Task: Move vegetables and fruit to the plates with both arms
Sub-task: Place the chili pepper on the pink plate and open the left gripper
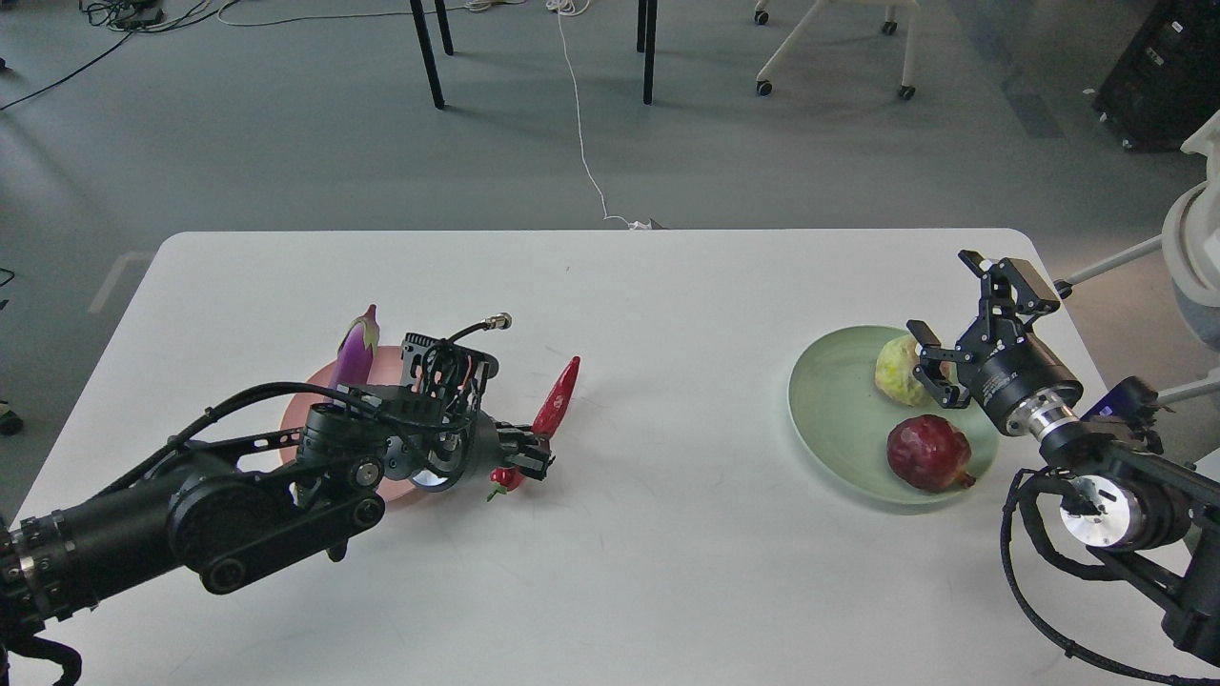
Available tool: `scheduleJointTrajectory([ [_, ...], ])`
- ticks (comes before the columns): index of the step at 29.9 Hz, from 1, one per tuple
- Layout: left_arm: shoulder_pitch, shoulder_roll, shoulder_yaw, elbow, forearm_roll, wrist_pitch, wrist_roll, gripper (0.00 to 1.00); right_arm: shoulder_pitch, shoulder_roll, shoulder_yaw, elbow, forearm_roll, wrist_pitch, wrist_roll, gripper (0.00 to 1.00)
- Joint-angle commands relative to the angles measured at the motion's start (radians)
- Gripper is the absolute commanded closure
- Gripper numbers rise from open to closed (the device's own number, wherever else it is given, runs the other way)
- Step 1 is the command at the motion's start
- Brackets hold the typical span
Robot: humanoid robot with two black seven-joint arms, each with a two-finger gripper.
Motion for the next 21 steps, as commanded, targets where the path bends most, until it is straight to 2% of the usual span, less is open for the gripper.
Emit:
scheduleJointTrajectory([
  [1, -0.019, 0.002, -0.016, -0.021, -0.009, 0.001, 0.013, 0.85, -0.003, 0.000, 0.002, 0.000, 0.000, 0.000, 0.000, 0.01],
  [6, -0.060, 0.070, -0.021, -0.070, -0.038, 0.003, 0.015, 0.84, -0.003, 0.003, 0.000, 0.002, 0.000, 0.000, 0.000, 0.01],
  [16, 0.003, 0.366, -0.034, -0.208, -0.116, 0.012, -0.002, 0.80, -0.003, 0.003, 0.000, 0.002, 0.000, 0.000, 0.000, 0.01],
  [19, 0.033, 0.409, -0.034, -0.226, -0.164, 0.015, -0.004, 0.75, -0.001, 0.005, 0.000, 0.002, 0.000, 0.000, 0.000, 0.01],
  [20, 0.044, 0.416, -0.034, -0.229, -0.168, 0.017, -0.004, 0.69, -0.001, 0.005, 0.000, 0.002, 0.000, 0.000, 0.000, 0.01],
  [21, 0.055, 0.414, -0.034, -0.231, -0.170, 0.027, -0.007, 0.57, -0.001, 0.005, 0.000, 0.002, 0.000, 0.000, 0.000, 0.01],
])
